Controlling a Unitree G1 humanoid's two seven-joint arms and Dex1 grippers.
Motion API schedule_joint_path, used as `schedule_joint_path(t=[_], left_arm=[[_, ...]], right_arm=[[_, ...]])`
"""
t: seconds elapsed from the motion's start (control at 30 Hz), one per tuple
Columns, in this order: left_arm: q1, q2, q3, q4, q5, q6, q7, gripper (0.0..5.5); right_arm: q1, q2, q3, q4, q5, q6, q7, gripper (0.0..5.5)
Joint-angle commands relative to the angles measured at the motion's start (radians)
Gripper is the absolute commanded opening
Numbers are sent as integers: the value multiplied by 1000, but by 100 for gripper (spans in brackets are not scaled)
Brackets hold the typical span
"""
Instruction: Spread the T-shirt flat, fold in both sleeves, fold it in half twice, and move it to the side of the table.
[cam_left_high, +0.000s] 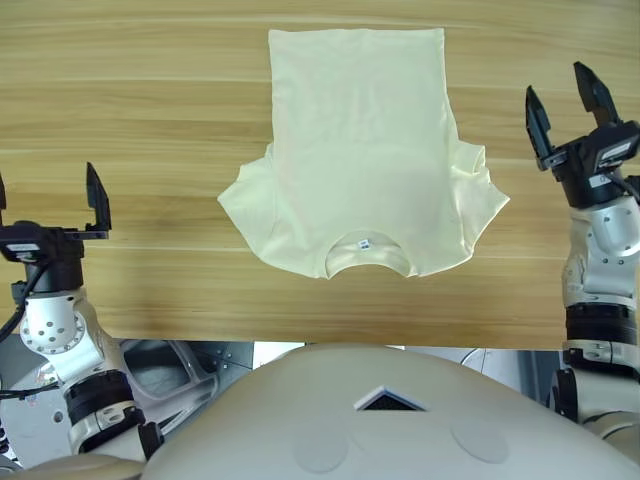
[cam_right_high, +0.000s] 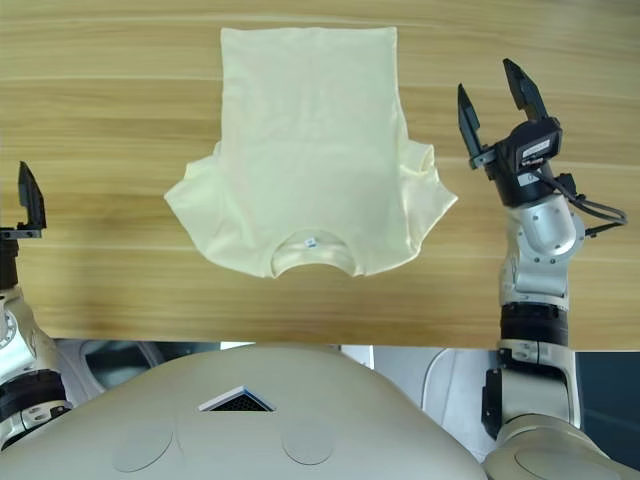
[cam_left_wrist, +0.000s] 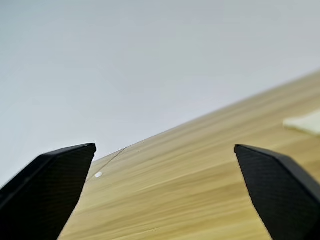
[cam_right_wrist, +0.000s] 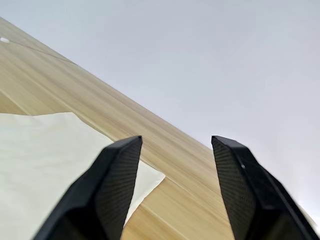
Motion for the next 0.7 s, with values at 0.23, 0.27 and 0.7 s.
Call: schedule_joint_path(t=[0.23, 0.27, 0.7], left_arm=[[145, 237, -177, -321, 955, 48, 114, 513], [156, 251, -188, -343, 962, 51, 94, 513], [-12, 395, -448, -221, 1040, 160, 92, 513]], right_arm=[[-65, 66, 10, 60, -115, -14, -63, 256], [-66, 66, 9, 60, -122, -17, -64, 256], [25, 70, -39, 45, -144, -68, -71, 256]])
